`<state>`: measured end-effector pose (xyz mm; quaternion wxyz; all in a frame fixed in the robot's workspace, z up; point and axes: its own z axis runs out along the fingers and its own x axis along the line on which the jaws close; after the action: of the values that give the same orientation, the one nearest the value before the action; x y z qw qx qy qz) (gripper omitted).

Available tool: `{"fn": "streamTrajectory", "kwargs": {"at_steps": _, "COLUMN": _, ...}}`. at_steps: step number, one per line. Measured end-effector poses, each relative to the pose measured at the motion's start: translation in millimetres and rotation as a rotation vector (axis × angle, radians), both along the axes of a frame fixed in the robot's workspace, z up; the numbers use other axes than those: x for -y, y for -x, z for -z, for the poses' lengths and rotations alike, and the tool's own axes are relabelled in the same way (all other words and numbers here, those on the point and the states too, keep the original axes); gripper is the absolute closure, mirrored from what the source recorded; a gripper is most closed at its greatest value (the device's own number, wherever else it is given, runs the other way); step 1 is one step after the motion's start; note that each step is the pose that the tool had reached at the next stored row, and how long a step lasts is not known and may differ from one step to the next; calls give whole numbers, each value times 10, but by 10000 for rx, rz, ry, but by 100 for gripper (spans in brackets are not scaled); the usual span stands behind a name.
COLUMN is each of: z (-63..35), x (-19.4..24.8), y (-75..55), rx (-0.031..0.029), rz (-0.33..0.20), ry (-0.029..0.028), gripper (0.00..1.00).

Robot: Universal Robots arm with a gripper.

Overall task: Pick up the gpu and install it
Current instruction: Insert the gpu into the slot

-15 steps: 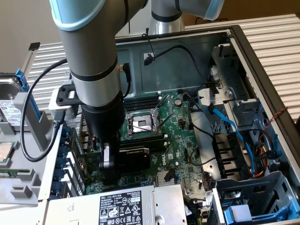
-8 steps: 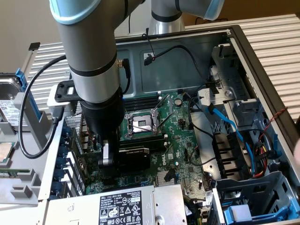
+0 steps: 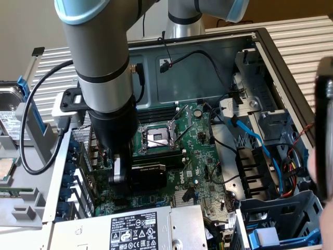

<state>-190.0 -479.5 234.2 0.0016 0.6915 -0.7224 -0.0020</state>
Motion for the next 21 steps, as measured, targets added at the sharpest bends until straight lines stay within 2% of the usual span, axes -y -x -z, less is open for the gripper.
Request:
{"fn": "streamTrajectory", "kwargs": {"at_steps": 6, "z": -114, "x": 0, "y": 0, "rx": 1, "rz": 1, "ry": 0, "gripper": 49}}
{"fn": "streamTrajectory", "kwargs": {"at_steps": 17, "z": -608, "x": 0, "y": -2, "rx": -6, "rz": 1, "ry": -1, "gripper": 49}}
{"fn": "streamTrajectory", "kwargs": {"at_steps": 21, "z": -625, "x": 0, "y": -3, "rx": -9, "rz": 1, "ry": -1, "gripper": 49}}
